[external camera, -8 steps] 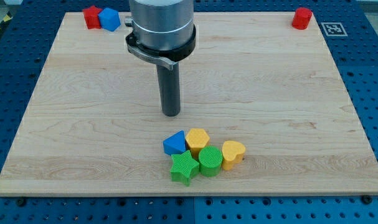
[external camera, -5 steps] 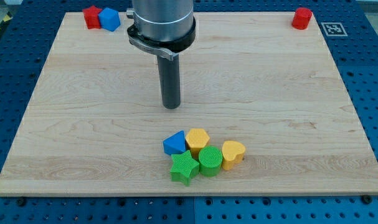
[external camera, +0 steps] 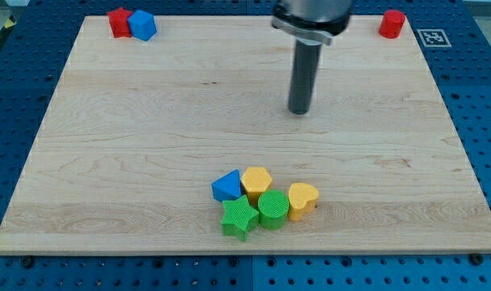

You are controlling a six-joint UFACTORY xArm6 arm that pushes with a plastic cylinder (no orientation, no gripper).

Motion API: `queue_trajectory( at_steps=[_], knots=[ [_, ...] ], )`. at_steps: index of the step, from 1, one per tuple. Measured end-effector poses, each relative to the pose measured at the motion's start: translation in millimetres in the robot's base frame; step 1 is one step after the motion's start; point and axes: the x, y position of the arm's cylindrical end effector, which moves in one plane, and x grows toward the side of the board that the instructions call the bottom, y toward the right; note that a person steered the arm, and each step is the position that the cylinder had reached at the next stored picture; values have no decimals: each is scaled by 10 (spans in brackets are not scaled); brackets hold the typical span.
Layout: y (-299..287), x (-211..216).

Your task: Move the red circle diagonally to the hexagon

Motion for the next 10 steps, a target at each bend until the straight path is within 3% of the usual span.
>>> queue_trajectory(
  at_steps=[3, 5, 7, 8, 9, 10],
  knots=[
    [1175, 22],
    [1455, 22],
    [2404, 142],
    [2520, 105],
    [2516, -33],
    [2526, -569]
  ],
)
